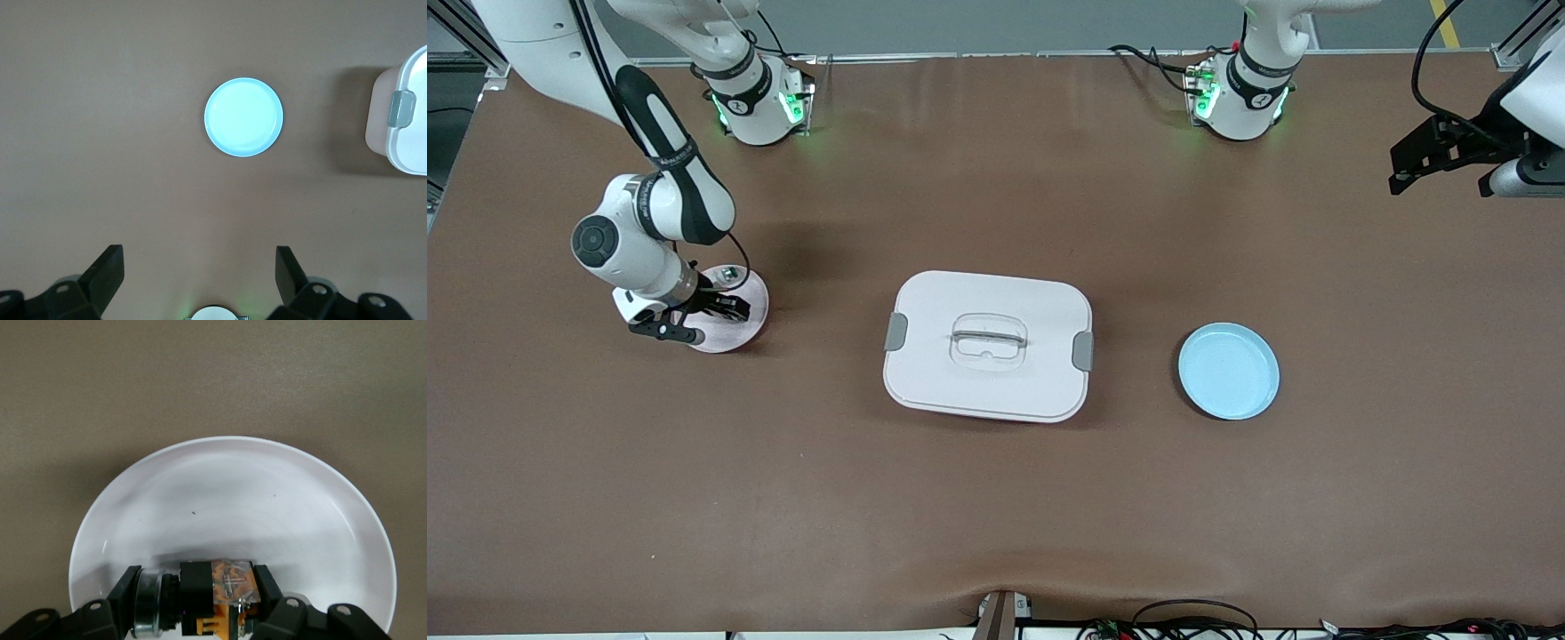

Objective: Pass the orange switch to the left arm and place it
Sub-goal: 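Close the right gripper on the orange switch and lift it, then carry the switch over the white box with the right gripper while the left gripper approaches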

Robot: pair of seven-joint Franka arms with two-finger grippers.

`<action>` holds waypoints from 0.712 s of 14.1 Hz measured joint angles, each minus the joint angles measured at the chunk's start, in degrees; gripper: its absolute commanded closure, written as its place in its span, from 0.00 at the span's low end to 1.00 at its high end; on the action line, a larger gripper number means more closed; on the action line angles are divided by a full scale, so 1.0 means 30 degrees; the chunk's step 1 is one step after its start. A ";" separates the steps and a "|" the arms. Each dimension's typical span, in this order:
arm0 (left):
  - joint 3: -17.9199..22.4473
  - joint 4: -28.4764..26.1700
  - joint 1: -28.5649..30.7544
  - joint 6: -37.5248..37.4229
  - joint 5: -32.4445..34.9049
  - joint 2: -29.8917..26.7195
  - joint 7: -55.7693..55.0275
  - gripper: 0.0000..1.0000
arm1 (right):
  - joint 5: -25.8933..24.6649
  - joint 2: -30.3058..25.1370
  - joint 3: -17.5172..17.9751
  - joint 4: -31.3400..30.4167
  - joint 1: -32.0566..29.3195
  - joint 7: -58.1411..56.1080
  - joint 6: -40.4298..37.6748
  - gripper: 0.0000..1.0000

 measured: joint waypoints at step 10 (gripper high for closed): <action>0.0000 0.0008 0.0041 -0.0041 0.0000 -0.0029 0.0000 0.00 | 0.0707 -0.3576 0.0025 0.5760 0.0415 0.0049 -1.3688 0.79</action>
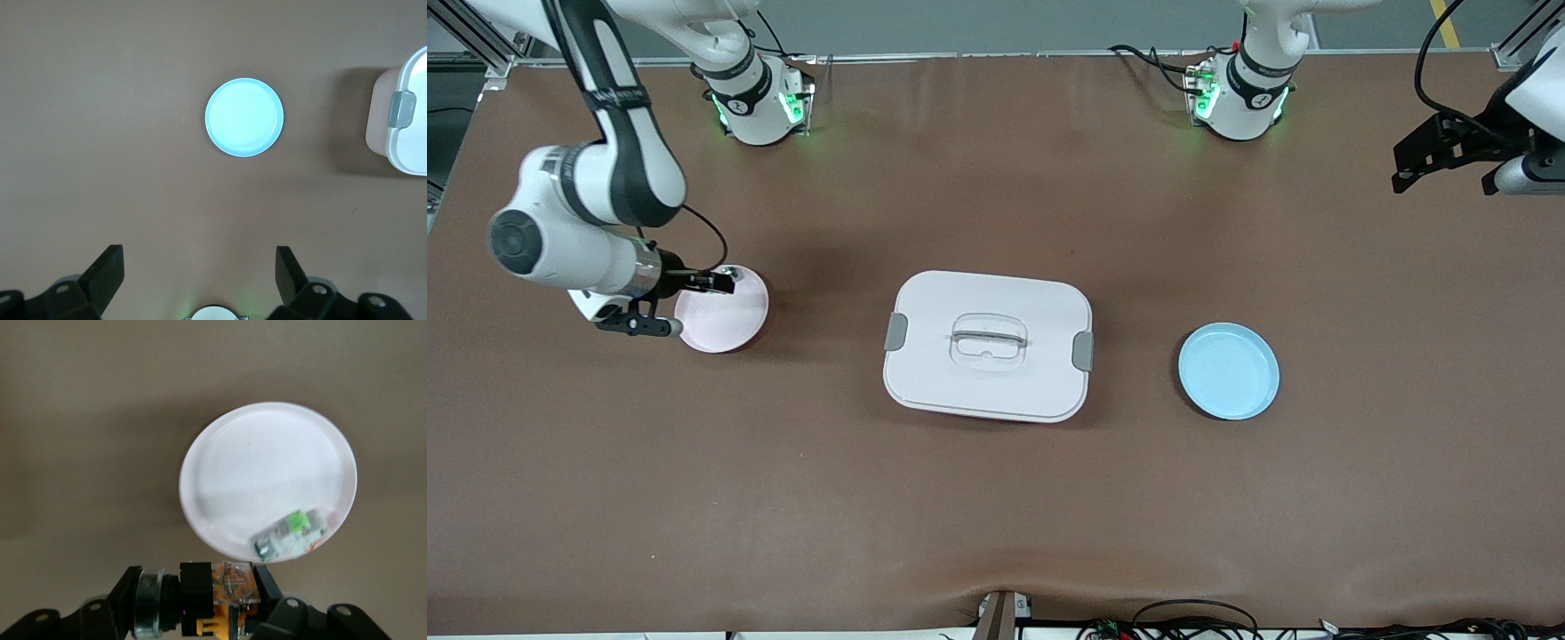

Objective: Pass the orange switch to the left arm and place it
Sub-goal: 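Carry the switch over the white box with the right gripper while the left gripper approaches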

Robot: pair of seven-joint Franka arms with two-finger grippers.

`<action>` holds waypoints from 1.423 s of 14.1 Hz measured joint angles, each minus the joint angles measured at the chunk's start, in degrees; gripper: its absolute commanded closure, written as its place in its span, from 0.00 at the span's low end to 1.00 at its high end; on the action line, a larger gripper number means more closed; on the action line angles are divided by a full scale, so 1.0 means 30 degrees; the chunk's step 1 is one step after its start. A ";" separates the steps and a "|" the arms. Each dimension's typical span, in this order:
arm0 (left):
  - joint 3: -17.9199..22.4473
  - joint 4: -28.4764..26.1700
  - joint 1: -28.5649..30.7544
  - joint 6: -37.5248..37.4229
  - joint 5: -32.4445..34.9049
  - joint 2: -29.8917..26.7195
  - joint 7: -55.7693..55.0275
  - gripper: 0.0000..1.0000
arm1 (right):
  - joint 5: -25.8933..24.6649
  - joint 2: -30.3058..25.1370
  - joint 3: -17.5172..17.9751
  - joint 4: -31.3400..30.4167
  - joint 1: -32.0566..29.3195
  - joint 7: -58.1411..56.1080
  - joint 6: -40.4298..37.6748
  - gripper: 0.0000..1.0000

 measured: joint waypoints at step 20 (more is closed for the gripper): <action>-0.0133 -0.0889 -0.0127 -0.0198 -0.7145 0.0120 -0.1251 0.00 | 0.8248 0.1505 0.0342 1.1255 0.8899 2.1663 -0.3313 0.80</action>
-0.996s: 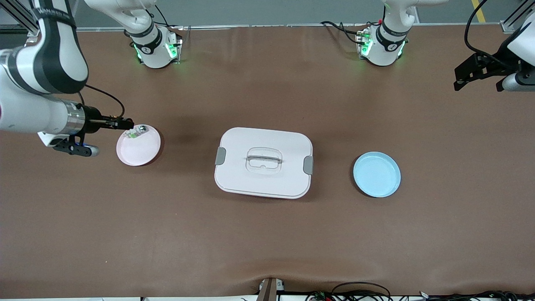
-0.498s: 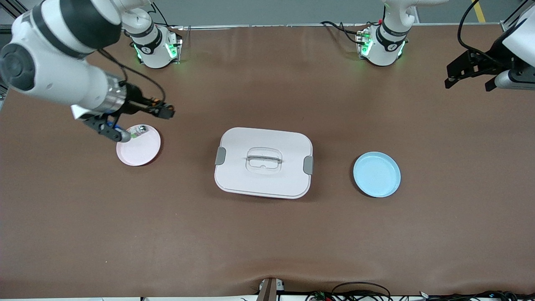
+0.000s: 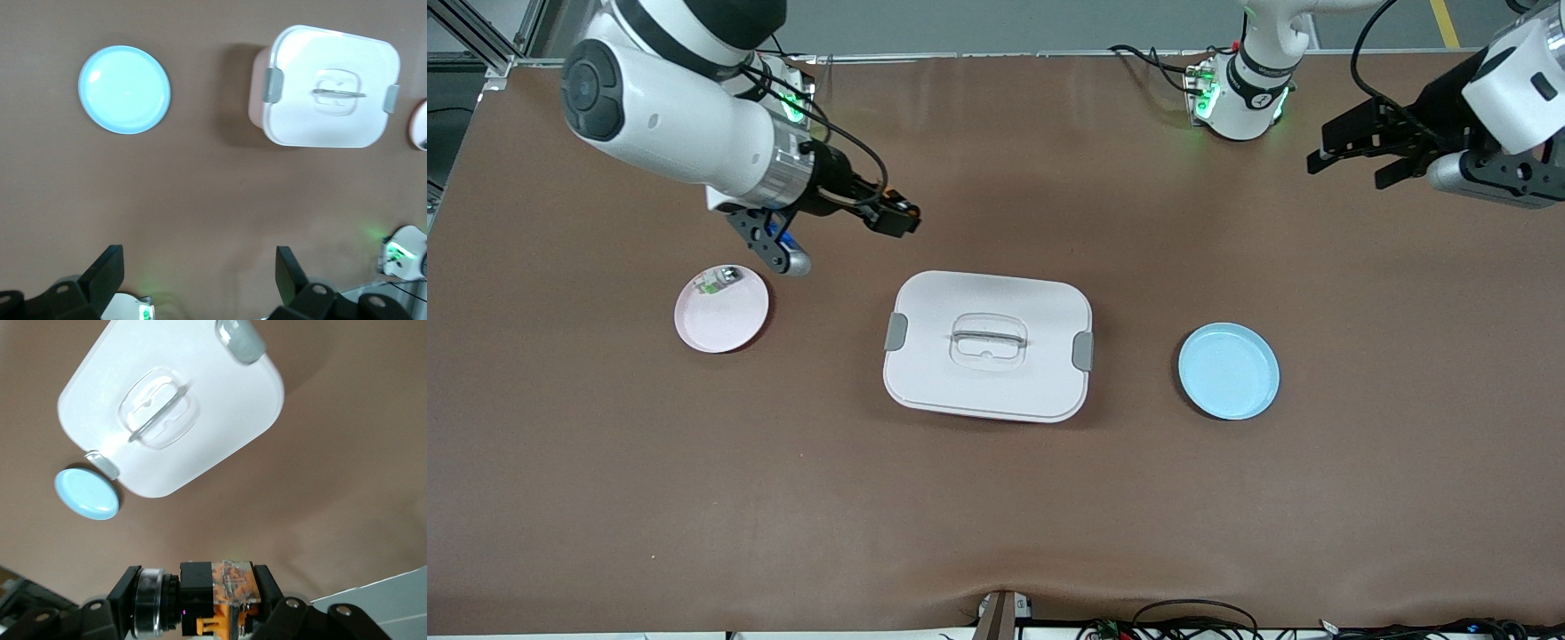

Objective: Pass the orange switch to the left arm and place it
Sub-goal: 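Carry the switch over the white box with the right gripper while the left gripper approaches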

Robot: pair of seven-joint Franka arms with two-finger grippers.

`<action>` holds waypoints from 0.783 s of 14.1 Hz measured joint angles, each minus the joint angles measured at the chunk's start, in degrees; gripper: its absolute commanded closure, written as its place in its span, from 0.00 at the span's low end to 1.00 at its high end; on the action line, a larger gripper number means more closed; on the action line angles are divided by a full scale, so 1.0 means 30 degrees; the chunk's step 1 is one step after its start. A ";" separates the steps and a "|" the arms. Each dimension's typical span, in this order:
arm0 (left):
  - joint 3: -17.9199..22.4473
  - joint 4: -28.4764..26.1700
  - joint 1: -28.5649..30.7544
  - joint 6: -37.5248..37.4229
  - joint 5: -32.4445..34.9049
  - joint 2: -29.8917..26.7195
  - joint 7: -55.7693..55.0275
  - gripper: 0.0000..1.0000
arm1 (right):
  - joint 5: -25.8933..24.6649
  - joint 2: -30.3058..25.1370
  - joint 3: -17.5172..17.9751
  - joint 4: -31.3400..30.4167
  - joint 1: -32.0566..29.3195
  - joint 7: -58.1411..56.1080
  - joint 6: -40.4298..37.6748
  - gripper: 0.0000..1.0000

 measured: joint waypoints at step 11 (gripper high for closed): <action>-0.4107 -0.4445 -0.0101 0.8178 -0.4654 -0.0641 -0.0187 0.00 | 0.4169 0.2892 0.0001 0.1232 0.2940 0.5246 0.7267 0.80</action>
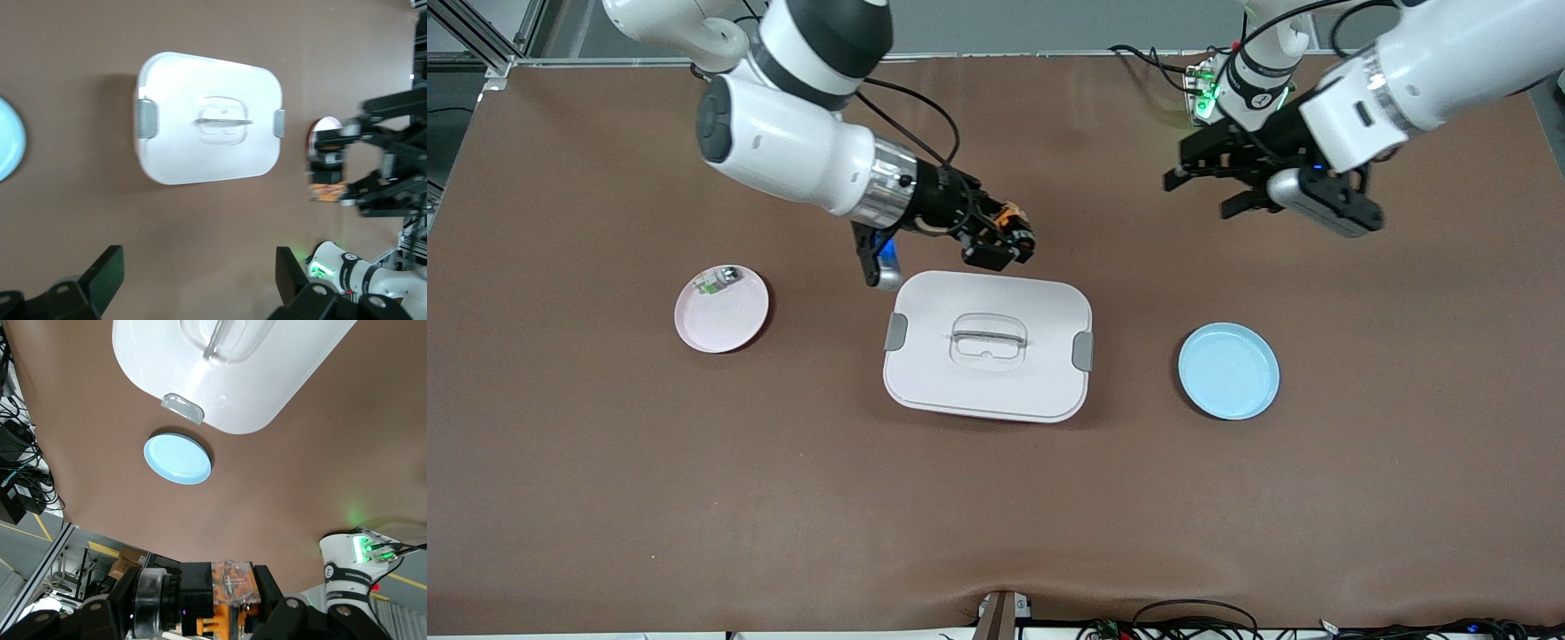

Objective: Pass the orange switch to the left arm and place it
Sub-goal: 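Carry the switch over the white box with the right gripper while the left gripper approaches, then grasp the switch with the left gripper from the right gripper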

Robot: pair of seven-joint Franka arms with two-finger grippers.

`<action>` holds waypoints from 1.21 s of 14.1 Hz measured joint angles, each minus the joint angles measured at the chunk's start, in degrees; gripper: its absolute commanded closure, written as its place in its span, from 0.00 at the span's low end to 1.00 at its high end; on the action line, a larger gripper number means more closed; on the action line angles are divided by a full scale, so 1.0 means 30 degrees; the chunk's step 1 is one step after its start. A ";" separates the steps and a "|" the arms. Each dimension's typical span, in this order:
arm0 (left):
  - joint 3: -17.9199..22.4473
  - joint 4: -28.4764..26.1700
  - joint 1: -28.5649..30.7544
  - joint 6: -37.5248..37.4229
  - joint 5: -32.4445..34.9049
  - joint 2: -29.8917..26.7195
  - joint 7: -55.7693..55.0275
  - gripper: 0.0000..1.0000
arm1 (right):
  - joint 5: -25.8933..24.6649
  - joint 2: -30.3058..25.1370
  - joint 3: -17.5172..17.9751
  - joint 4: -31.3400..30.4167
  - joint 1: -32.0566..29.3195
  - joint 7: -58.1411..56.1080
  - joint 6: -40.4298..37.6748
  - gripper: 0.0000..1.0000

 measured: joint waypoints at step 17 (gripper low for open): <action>-0.3829 -0.2381 -0.0050 0.9198 -0.2688 0.1874 -0.0028 0.21 | 0.0004 0.1159 -0.0173 0.1049 0.0500 0.0567 0.0711 0.80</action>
